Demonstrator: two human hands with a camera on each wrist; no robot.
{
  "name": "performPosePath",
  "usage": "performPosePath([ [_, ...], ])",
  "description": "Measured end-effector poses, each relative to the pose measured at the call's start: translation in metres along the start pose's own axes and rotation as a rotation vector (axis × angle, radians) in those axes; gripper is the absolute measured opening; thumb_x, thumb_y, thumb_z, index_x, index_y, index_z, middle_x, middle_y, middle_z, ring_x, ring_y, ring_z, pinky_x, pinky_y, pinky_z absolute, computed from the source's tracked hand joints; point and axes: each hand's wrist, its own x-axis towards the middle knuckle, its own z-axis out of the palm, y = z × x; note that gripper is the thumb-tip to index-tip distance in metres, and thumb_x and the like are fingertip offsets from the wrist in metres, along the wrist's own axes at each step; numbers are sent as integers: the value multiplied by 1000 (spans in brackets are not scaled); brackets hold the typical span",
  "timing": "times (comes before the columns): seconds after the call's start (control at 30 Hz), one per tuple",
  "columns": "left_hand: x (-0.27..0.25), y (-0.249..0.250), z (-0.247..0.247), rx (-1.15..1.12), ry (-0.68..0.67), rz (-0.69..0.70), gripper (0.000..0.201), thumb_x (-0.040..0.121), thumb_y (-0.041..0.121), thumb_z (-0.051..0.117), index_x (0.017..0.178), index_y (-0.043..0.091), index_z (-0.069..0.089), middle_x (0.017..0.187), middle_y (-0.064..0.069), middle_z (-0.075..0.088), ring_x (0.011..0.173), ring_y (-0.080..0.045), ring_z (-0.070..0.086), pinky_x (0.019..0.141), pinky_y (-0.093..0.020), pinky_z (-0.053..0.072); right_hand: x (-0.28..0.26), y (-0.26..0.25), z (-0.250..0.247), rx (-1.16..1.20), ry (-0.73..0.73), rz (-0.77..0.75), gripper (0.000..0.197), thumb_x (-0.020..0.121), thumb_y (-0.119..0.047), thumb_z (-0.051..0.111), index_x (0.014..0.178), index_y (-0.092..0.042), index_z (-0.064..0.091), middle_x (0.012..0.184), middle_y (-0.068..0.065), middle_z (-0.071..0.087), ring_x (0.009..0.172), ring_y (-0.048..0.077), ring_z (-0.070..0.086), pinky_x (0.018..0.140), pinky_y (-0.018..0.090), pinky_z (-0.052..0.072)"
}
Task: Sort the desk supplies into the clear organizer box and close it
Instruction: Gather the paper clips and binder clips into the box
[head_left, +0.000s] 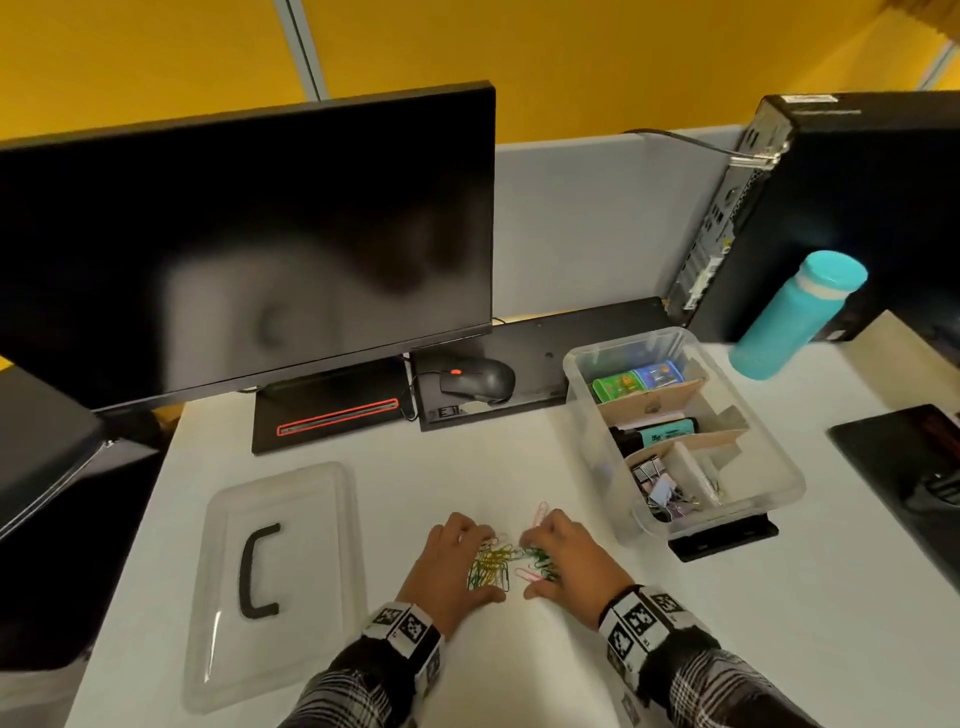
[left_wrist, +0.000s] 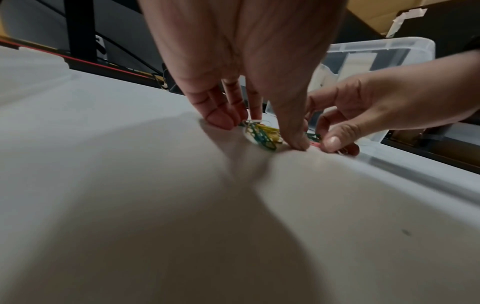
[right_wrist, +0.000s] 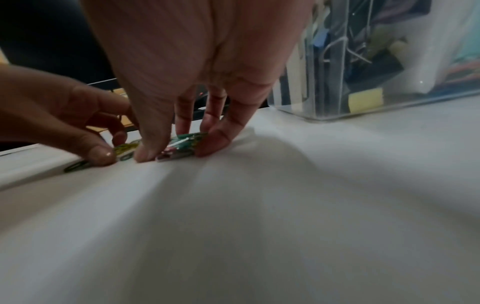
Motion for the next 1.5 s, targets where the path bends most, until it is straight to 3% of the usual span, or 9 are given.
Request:
performPosePath([
  [0.13, -4, 3, 6, -28, 48, 41, 42, 86, 39, 64, 124, 28, 52, 120, 9, 44, 106, -9, 43, 91, -26, 44, -7, -4, 10, 13, 63, -78, 28, 89, -25, 59, 116, -17, 56, 123, 2, 46, 106, 19, 46, 87, 26, 41],
  [0.3, -5, 9, 7, 36, 62, 46, 25, 93, 36, 53, 114, 24, 56, 112, 7, 50, 100, -11, 48, 82, -29, 47, -2, -13, 14, -116, 107, -40, 21, 89, -13, 48, 108, -10, 58, 113, 9, 53, 99, 25, 52, 74, 28, 41],
  [0.47, 0, 15, -1, 107, 16, 7, 24, 94, 31, 51, 115, 20, 55, 113, 2, 51, 99, -16, 54, 83, -31, 48, 0, -16, 8, -264, 107, -78, 18, 68, -13, 77, 81, -11, 66, 82, 6, 62, 70, 21, 63, 50, 25, 48],
  [0.63, 4, 18, -7, 70, -7, -52, 23, 91, 31, 56, 111, 19, 56, 110, 0, 55, 95, -17, 58, 82, -28, 48, -3, -14, -4, -230, 99, -69, 26, 93, -14, 44, 114, -4, 56, 117, 14, 54, 107, 28, 51, 82, 33, 43],
  [0.83, 7, 16, -8, 33, -30, -48, 22, 91, 29, 56, 110, 16, 56, 110, -2, 53, 93, -16, 54, 82, -24, 44, -37, -24, -55, 153, 263, -189, 16, 90, -18, 57, 102, -13, 65, 95, -4, 59, 78, 6, 55, 68, 7, 40],
  [0.97, 6, 14, -3, 30, 11, -29, 19, 92, 27, 56, 108, 16, 56, 101, 3, 46, 85, -11, 47, 79, -19, 42, -62, -13, -110, 284, 477, -171, 7, 86, -16, 66, 92, -15, 67, 85, -6, 61, 75, 7, 58, 66, 9, 45],
  [1.1, 5, 14, -1, 49, 12, -36, 17, 93, 27, 55, 106, 16, 56, 98, 3, 47, 86, -11, 47, 77, -20, 40, -70, 25, -150, 178, 624, -5, 6, 84, -20, 67, 87, -14, 67, 82, 1, 63, 69, 14, 60, 65, 25, 49],
  [1.33, 12, 11, -12, -90, -4, -218, 11, 86, 28, 66, 92, 25, 56, 95, 0, 60, 87, -16, 55, 74, -22, 39, -61, 72, -171, -137, 324, 352, 19, 87, -19, 59, 100, -7, 66, 100, 13, 67, 91, 30, 61, 72, 27, 39],
  [1.5, 13, 8, -18, -177, 23, -295, 8, 80, 26, 73, 85, 22, 68, 89, 4, 68, 84, -12, 59, 67, -14, 39, -35, 85, -163, -180, 104, 379, 33, 91, -20, 50, 122, -26, 60, 121, 3, 64, 105, 24, 61, 94, 36, 48],
])
